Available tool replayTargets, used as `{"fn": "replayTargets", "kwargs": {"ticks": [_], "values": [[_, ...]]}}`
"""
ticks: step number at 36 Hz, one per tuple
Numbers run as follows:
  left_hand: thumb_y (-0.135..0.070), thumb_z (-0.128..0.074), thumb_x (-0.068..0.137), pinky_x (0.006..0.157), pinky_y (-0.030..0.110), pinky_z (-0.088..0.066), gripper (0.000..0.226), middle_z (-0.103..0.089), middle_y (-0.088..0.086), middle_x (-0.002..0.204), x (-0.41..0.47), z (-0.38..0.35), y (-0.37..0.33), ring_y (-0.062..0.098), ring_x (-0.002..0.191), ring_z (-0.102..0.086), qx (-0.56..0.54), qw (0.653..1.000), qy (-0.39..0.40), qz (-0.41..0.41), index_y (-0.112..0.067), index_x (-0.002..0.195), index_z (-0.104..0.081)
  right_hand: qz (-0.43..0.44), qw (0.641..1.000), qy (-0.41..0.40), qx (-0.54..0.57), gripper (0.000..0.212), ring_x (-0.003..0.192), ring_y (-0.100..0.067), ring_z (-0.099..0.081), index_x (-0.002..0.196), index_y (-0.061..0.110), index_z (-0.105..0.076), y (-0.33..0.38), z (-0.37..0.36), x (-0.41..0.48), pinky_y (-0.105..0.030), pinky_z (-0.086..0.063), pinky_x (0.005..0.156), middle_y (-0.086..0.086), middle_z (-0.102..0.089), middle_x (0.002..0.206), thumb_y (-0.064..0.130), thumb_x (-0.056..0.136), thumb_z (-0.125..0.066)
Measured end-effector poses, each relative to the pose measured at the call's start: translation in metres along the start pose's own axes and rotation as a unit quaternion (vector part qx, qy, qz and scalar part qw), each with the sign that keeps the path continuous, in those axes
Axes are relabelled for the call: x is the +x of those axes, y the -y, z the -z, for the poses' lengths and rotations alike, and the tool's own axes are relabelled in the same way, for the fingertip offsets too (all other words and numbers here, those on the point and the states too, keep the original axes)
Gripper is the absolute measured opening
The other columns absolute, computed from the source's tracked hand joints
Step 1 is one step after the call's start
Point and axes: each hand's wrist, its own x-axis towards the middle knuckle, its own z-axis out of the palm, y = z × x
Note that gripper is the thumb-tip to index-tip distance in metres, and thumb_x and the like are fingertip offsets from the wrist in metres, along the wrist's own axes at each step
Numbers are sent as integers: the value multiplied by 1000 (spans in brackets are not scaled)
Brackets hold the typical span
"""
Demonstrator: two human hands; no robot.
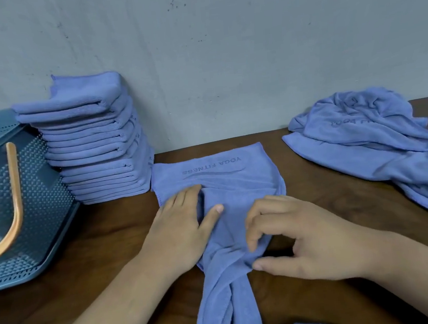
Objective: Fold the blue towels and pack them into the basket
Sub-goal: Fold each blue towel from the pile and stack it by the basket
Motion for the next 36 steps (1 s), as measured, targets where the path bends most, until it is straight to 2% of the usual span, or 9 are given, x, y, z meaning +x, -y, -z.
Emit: {"fn": "replayTargets", "kwargs": {"ticks": [6, 12, 18, 21, 26, 28, 31, 33, 36], "values": [[-74, -31, 99, 126, 39, -29, 77, -40, -8, 164, 3, 0, 5, 15, 153, -33, -5, 1000, 5, 0, -29, 161, -31, 24, 993, 49, -103, 24, 105, -1, -52, 124, 46, -69, 1, -13, 3, -34, -46, 91, 25, -56, 118, 56, 102, -62], [-78, -31, 98, 122, 40, -33, 77, -46, -12, 159, 10, 13, 17, 13, 146, -44, 25, 999, 22, 0, -33, 160, -32, 5, 988, 2, -154, 13, 102, 0, -54, 108, 46, -70, -19, -3, -1, -32, -43, 87, 27, -57, 112, 50, 106, -58], [-71, -46, 95, 110, 41, -45, 67, -62, -5, 141, 17, 27, 46, 21, 131, -55, -29, 995, -73, 63, -22, 141, -56, -106, 969, -50, -215, 8, 100, -8, -56, 101, 46, -71, -59, 25, -15, -35, -44, 82, 28, -60, 113, 40, 97, -66], [-62, -50, 101, 107, 41, -47, 46, -64, -11, 126, 15, 26, 38, 17, 121, -57, -47, 991, -120, 42, -26, 128, -62, -148, 967, -80, -194, 29, 102, -8, -56, 109, 45, -68, -59, 25, -17, -37, -48, 86, 28, -59, 118, 22, 91, -72], [-47, -46, 106, 91, 40, -51, 17, -62, -19, 101, 3, 20, -4, 7, 103, -57, -114, 986, -125, -4, -37, 102, -59, -55, 997, -37, -30, 49, 124, -9, -59, 128, 32, -71, -23, 18, -8, -32, -44, 107, 24, -62, 133, 7, 86, -72], [-52, -42, 105, 97, 39, -48, 20, -62, -20, 108, -2, 9, -16, 7, 109, -56, -124, 989, -79, -12, -39, 107, -57, -28, 1000, 5, -14, 45, 125, -7, -59, 130, 32, -71, -13, 10, -4, -30, -43, 108, 23, -63, 131, 12, 90, -73], [-62, -34, 103, 116, 34, -34, 47, -51, -20, 143, -6, -6, -17, 8, 136, -43, -37, 999, -6, -28, -39, 142, -48, -25, 998, 36, -48, 23, 113, 0, -59, 116, 41, -71, -15, 2, -1, -35, -45, 100, 26, -66, 115, 28, 97, -71], [-66, -32, 103, 125, 31, -23, 62, -40, -19, 159, -3, -4, -10, 6, 149, -31, -21, 999, 23, -43, -37, 158, -35, -40, 997, 34, -48, 18, 108, 0, -62, 108, 42, -72, -21, 5, -4, -37, -46, 97, 25, -68, 109, 27, 97, -71], [-63, -37, 105, 124, 22, -15, 64, -34, -20, 164, 6, 8, 7, 3, 153, -25, -4, 997, 57, -53, -36, 163, -29, -70, 997, 32, -27, 23, 103, -4, -67, 103, 39, -75, -33, 22, -10, -33, -51, 93, 24, -71, 103, 19, 93, -75]]}}
